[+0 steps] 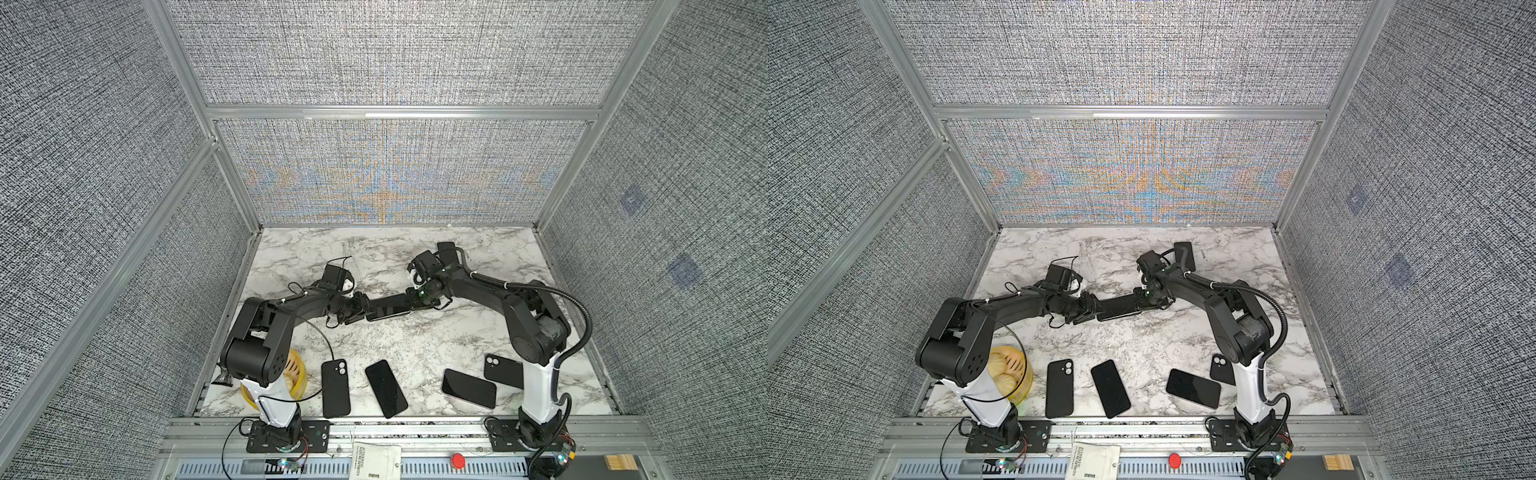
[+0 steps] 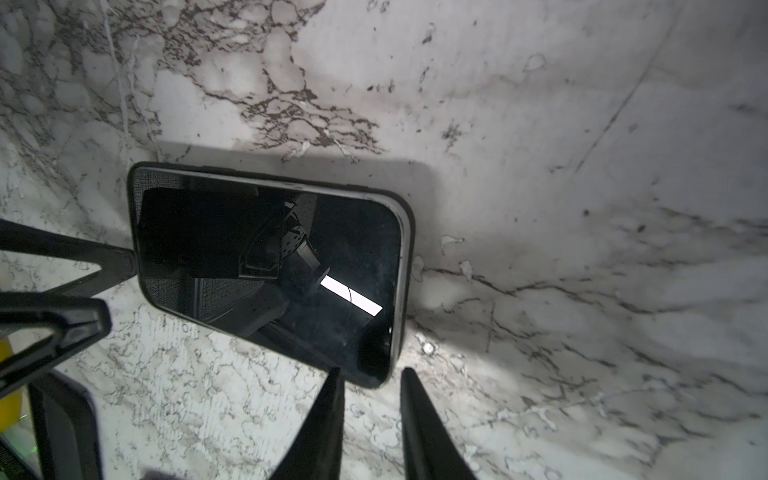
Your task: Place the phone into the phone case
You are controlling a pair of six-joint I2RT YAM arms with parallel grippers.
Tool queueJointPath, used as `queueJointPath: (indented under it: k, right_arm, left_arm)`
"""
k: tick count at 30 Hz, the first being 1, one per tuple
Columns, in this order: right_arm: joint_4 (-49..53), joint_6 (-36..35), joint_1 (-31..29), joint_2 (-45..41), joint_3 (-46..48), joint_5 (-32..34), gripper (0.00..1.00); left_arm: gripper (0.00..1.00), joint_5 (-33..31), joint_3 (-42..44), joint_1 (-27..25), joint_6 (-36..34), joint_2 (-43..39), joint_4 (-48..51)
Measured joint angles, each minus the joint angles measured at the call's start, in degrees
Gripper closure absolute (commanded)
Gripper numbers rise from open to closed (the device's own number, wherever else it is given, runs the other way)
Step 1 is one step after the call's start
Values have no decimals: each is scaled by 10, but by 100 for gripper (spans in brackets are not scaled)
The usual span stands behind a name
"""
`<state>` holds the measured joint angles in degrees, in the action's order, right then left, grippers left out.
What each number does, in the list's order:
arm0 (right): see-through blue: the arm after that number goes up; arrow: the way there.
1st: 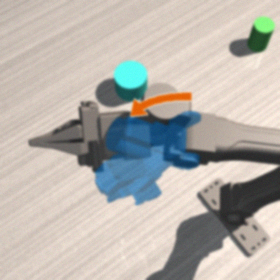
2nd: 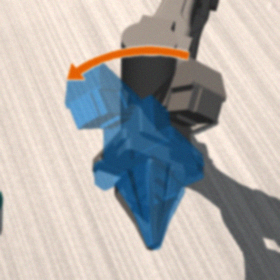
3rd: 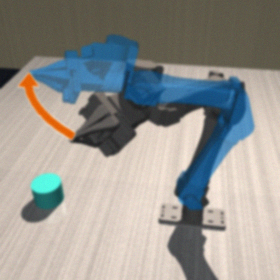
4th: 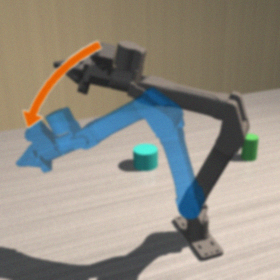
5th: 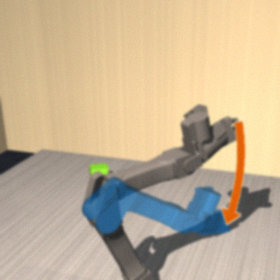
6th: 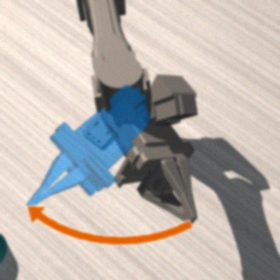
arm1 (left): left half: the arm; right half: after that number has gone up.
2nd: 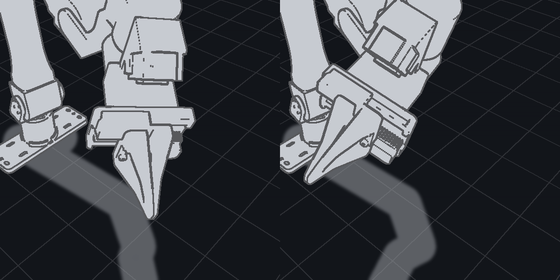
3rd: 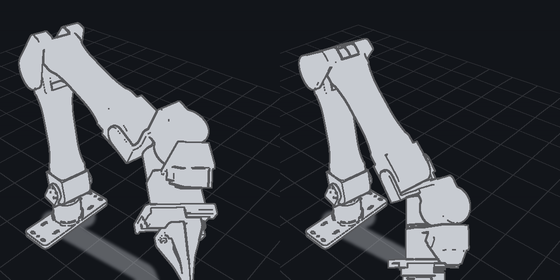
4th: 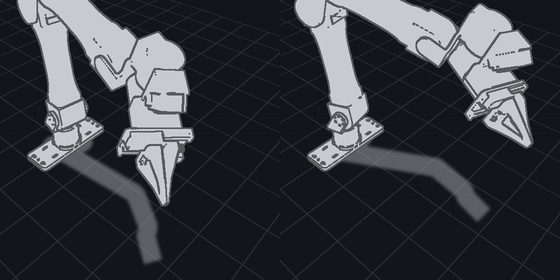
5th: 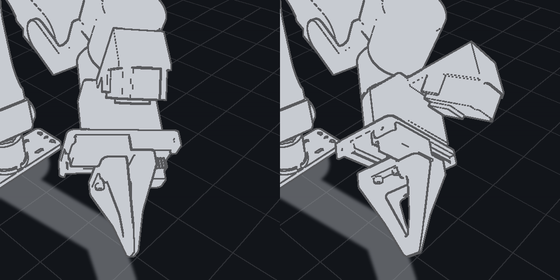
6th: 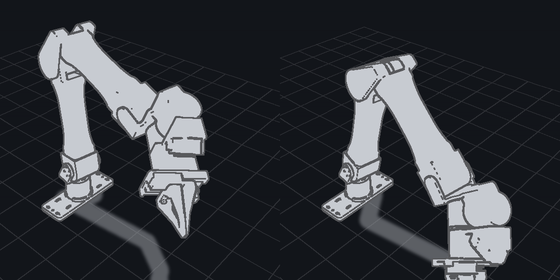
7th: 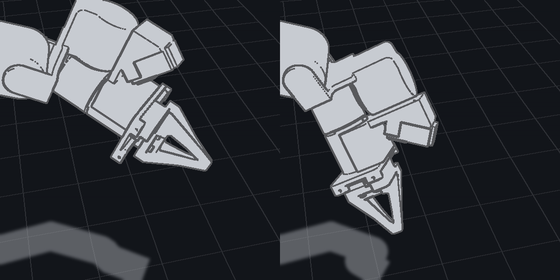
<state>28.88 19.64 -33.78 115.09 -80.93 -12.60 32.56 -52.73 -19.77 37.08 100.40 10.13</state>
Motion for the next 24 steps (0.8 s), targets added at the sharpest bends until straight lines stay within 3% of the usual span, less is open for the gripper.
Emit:
queueJointPath:
  k: [24]
  right_arm:
    - [-36,16,4,4,26,-35,84]
  left_arm:
    - [49,6,-14,1,-4,31,-2]
